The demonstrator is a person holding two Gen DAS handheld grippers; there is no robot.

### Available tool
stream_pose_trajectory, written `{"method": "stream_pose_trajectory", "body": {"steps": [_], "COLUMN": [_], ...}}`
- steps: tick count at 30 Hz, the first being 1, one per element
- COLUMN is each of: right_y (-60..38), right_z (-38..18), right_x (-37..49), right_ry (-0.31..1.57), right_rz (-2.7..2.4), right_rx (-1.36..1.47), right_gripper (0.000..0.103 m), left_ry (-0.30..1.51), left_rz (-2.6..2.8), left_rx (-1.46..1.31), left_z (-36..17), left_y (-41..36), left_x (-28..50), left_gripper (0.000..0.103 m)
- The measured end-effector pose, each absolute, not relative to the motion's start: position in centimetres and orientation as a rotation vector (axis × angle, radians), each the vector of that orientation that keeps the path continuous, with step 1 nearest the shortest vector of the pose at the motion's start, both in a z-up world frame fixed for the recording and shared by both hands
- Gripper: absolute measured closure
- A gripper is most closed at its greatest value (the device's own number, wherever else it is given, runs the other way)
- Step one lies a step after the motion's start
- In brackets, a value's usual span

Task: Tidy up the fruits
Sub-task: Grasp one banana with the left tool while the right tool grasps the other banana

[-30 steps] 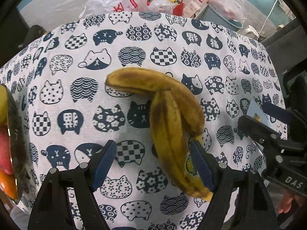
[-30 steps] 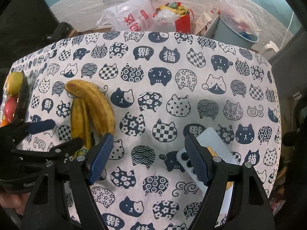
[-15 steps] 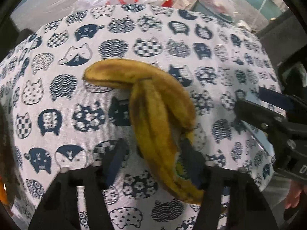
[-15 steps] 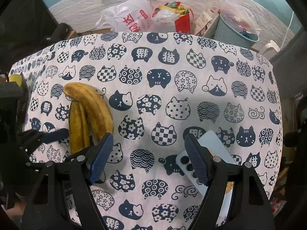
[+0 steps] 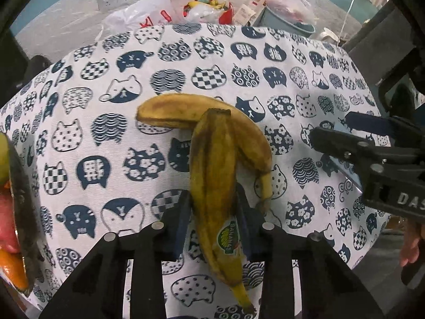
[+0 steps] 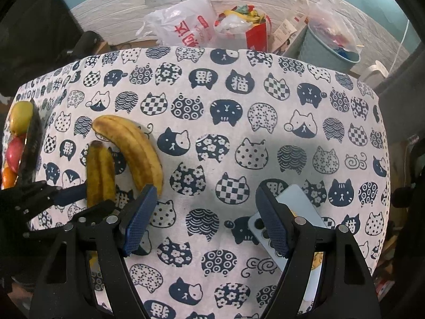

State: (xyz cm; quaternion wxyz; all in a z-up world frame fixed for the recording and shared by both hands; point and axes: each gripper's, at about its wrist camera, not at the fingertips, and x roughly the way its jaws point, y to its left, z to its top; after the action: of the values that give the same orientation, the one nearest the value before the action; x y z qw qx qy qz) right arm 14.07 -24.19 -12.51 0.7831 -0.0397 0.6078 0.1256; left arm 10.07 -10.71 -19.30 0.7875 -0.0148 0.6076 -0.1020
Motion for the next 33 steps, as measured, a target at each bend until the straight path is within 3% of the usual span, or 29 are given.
{"method": "stream_pose_trajectory", "body": {"steps": [8,21,25,27,28,30,33], "right_y": [-21.4,-15.7,-15.0,-14.9,-14.9,-15.1,-15.4], "right_z": [-12.3,-15.1,-16.4,-17.0,-17.2,-17.7,-18.1], "right_x": [14.2,16.1,16.5,16.7,16.8,16.9,16.9], "right_ry": [1.289,1.252,1.269,1.276,1.282,1.304,1.325], "right_rz": [0.336,0.516,0.526,0.521,0.522,0.520,0.520], "right_rx": [-0.125,-0.277,-0.301,-0.306,-0.303,-0.289,-0.263], "right_gripper": [0.026,0.026,0.026,0.027,0.029,0.052,0.062], "left_ry": [1.259,1.272,1.265,1.253,1.259,1.267,1.286], "left_rz": [-0.188,-0.138,-0.125,-0.125,-0.126,-0.122,-0.125], "left_rx": [-0.032,-0.133,-0.100,-0.108,-0.109,-0.117,-0.134], "left_z": [-17.0,-17.7,-18.0,-17.8,-18.0,-18.3,-18.8], "left_y": [-7.5,-2.8,-2.9,-2.7,-2.7,-2.6,-2.4], "left_x": [9.5,10.8,11.3,11.6,11.7,11.9,12.0], "left_gripper": [0.070,0.069,0.079,0.078,0.078,0.077,0.071]}}
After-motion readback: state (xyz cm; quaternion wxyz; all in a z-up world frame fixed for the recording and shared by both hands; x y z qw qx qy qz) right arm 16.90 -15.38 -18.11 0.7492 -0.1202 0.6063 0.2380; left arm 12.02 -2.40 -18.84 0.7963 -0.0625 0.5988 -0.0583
